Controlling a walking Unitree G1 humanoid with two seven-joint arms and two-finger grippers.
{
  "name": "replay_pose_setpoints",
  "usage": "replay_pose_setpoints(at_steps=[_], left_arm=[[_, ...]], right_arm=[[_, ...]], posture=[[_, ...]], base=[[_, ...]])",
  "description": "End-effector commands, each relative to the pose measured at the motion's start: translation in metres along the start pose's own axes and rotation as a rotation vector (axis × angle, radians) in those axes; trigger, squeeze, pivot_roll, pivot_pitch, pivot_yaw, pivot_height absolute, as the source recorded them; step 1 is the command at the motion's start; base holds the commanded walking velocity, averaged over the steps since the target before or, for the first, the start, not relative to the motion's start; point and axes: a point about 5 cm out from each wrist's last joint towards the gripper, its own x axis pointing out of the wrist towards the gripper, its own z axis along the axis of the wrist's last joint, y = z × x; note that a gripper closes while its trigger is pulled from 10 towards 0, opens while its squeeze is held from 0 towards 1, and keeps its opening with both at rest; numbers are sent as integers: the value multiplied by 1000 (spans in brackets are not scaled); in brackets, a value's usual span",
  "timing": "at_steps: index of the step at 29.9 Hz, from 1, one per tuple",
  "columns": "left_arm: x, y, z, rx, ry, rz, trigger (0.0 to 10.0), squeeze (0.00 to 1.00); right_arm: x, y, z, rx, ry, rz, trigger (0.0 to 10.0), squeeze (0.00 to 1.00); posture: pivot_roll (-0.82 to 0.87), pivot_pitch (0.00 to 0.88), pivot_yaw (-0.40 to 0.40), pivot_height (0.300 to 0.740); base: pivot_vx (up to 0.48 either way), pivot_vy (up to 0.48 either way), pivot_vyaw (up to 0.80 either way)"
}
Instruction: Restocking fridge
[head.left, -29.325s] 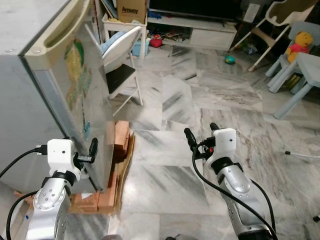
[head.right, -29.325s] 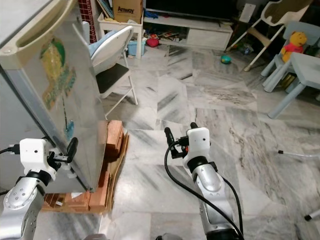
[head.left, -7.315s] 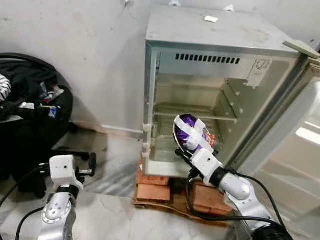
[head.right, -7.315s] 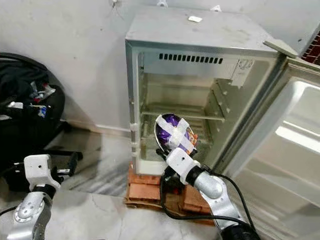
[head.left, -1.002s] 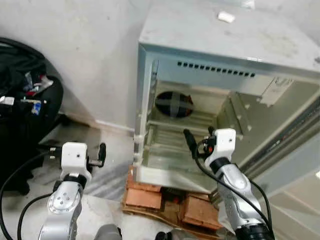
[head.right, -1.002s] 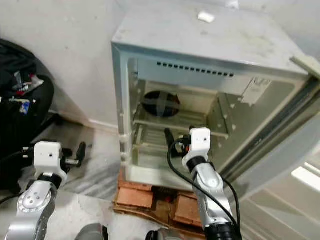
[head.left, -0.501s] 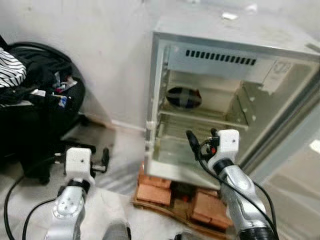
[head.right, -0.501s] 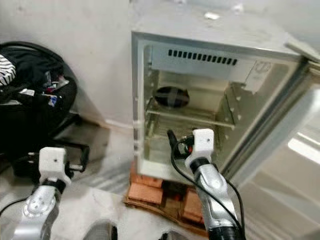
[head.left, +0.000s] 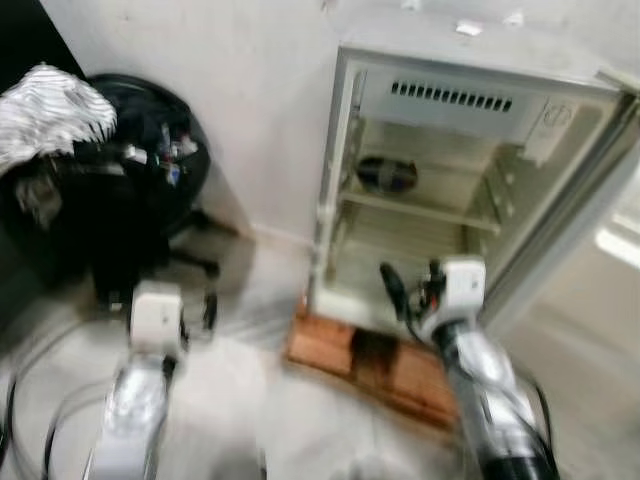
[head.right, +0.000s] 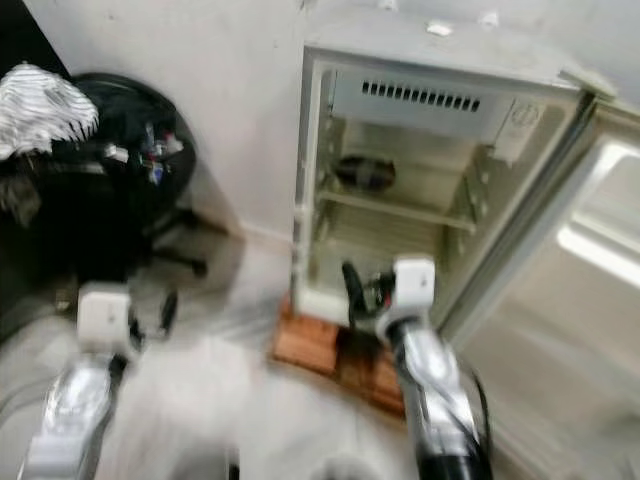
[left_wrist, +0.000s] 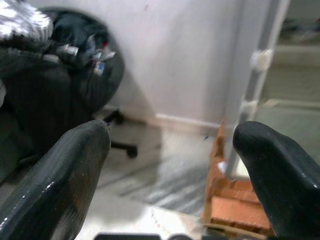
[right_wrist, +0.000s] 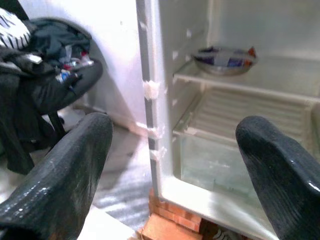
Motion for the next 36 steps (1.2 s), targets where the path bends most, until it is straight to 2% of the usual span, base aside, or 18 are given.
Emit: replay_pose_setpoints(at_steps=[1, 8, 23, 36], left_arm=[[1, -3, 4, -17, -22, -18, 10000, 0], [1, -6, 4, -9, -23, -45, 10000, 0], [1, -9, 1, -5, -17, -69, 10000, 0], [0, -11, -1, -1, -10, -83, 10000, 0]], right_arm=[[1, -7, 4, -16, -8, -23, 10000, 0], [2, -8, 4, -16, 0, -27, 10000, 0], [3, -7, 2, -23, 2, -20, 10000, 0], [-1, -7, -16, -37, 111, 15, 10000, 0]], posture=[[111, 3, -94, 740], [109, 1, -95, 740], [106, 1, -94, 740], [104, 3, -94, 740]], base=[[0, 0, 0], [0, 0, 0], [0, -290, 0], [0, -480, 0]])
